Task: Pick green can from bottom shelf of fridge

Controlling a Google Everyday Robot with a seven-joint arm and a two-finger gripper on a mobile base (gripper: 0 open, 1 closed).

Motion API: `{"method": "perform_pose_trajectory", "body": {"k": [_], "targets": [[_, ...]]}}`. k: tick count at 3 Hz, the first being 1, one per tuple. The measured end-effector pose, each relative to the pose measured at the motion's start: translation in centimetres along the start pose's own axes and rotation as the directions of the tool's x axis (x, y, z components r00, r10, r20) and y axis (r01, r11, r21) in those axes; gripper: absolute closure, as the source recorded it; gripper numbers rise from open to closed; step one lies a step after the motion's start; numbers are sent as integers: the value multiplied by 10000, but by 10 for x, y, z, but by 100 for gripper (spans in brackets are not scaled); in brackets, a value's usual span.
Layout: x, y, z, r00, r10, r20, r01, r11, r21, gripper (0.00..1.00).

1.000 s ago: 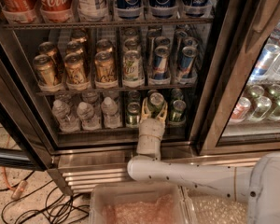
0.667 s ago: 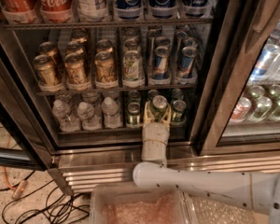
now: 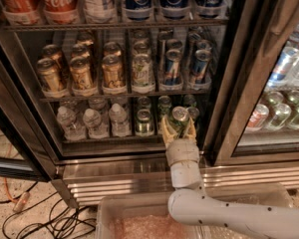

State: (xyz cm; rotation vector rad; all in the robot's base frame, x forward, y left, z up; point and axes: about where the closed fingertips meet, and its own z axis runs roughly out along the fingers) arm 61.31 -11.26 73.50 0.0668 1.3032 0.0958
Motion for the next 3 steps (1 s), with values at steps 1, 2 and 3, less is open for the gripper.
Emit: {"method": "perform_pose_trajectory", "body": {"k": [1,2,3], "targets": [[-29,20,-11,9971,760,-17,-752,9832,-1660,100],[-44,55,-22,9889,1466,-255,-1466,9295,-3384,100],[-54,79,-31,9688,2367,-734,-2449,8688,-4303,100]]}}
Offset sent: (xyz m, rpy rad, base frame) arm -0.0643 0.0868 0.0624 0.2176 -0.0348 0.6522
